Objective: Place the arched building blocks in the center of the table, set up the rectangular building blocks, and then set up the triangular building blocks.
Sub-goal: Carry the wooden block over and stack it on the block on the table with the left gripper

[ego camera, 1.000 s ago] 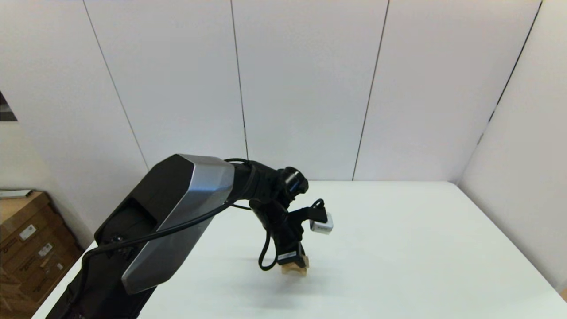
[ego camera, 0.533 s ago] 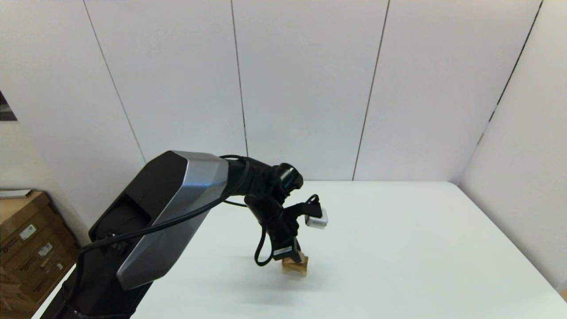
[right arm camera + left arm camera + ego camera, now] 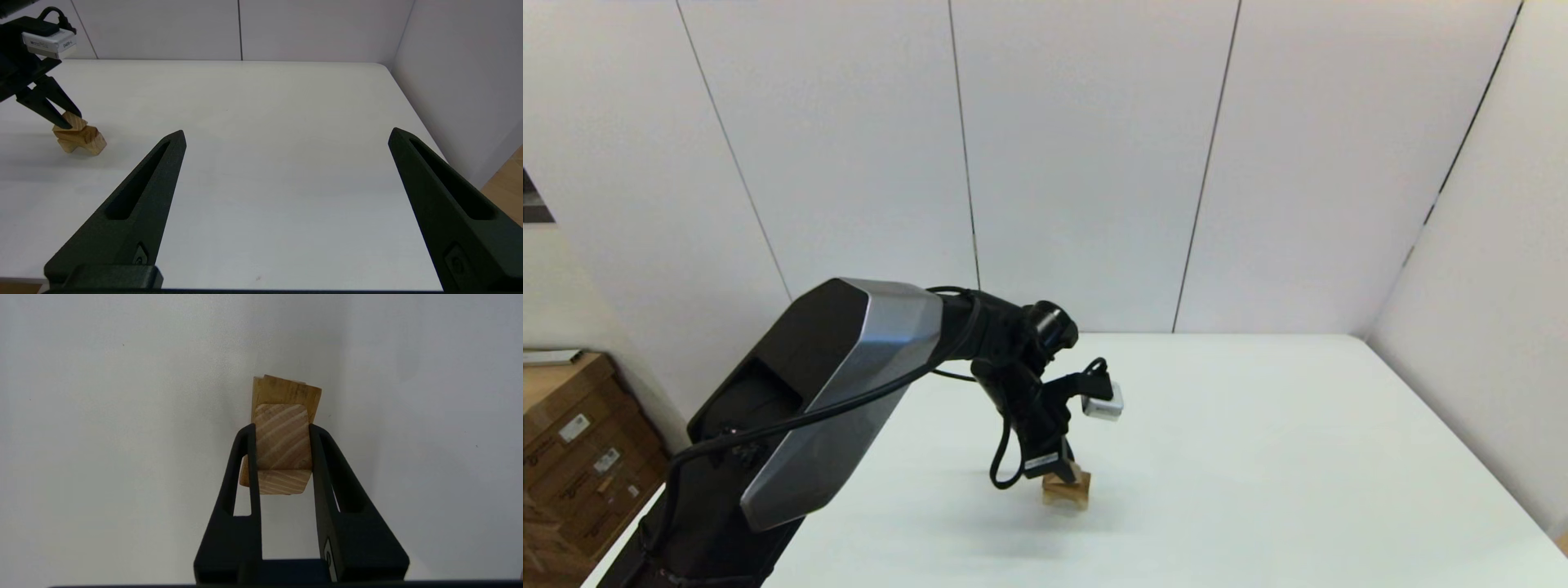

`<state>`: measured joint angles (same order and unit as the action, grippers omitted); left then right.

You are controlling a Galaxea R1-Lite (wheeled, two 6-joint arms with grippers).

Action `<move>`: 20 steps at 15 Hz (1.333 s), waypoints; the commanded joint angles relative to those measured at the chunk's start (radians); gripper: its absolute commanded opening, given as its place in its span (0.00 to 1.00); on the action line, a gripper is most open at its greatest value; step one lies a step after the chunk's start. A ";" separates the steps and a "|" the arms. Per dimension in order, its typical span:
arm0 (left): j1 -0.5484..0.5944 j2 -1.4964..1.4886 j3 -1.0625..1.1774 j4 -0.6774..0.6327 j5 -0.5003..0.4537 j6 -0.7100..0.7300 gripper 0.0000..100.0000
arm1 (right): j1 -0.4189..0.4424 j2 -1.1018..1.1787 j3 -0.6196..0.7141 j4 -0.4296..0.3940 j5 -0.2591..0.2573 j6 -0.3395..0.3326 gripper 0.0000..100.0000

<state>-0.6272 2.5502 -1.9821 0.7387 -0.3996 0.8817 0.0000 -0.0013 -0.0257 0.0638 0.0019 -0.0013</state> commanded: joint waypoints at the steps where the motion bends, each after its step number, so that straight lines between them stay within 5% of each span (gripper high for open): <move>1: 0.001 0.002 -0.001 0.002 -0.002 0.005 0.00 | 0.000 0.000 0.000 0.001 0.001 0.000 1.00; 20: -0.002 0.013 -0.001 -0.033 -0.004 0.010 0.00 | 0.000 0.000 0.001 0.001 0.001 0.000 1.00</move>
<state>-0.6287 2.5617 -1.9826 0.6994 -0.4015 0.8843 0.0000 -0.0013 -0.0257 0.0643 0.0019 -0.0013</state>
